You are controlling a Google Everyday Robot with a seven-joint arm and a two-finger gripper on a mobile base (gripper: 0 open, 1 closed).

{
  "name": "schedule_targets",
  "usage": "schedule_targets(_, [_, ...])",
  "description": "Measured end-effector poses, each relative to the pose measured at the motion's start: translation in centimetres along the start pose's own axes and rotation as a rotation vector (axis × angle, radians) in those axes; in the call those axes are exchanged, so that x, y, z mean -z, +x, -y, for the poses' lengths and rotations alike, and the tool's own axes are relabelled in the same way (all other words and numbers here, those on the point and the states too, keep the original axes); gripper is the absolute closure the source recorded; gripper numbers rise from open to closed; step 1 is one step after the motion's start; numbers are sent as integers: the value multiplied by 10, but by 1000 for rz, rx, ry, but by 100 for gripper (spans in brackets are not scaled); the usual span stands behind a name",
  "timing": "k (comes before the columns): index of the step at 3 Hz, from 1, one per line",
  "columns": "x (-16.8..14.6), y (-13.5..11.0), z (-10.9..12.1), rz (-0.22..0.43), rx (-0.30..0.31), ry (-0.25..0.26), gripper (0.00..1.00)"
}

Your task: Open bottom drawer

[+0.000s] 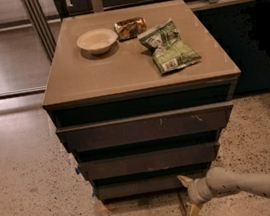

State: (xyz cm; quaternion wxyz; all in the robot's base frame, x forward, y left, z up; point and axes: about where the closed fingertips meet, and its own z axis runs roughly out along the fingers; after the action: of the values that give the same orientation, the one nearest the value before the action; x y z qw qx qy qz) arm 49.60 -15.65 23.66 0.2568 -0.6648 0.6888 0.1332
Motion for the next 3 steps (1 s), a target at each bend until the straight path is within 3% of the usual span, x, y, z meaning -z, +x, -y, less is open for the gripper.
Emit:
schedule_targets(1, [-13,5,15,-19,56,31,0])
schedule_targets(3, [-37,15,46,-51,92,47,0])
